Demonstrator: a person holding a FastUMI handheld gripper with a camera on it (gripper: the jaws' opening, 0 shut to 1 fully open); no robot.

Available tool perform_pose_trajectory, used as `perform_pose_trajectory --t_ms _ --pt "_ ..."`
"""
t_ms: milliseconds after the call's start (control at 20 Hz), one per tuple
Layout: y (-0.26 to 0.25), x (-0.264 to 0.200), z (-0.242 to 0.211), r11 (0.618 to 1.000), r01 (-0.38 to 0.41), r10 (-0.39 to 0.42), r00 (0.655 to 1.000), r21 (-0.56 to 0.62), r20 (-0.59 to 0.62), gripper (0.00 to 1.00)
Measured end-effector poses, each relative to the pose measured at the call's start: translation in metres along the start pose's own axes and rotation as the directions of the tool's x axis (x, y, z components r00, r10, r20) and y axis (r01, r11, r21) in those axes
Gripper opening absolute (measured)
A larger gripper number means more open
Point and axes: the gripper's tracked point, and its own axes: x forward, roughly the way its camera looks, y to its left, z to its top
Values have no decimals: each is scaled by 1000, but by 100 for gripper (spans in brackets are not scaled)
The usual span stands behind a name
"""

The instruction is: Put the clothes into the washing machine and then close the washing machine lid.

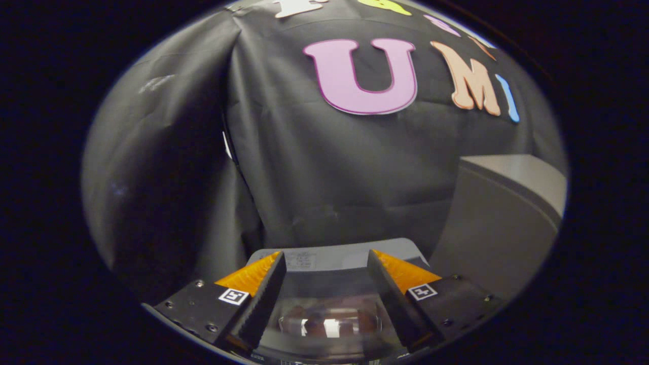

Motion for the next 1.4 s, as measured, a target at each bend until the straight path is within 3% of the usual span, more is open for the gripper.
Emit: perform_pose_trajectory --t_ms 450,800,1400 --pt "-9 -4 -17 1000 22 -22 1000 18 0 98" --pt "-45 -3 -55 983 148 -157 985 -110 -72 98" --pt "-34 -45 -77 996 92 -93 990 -12 -108 98"
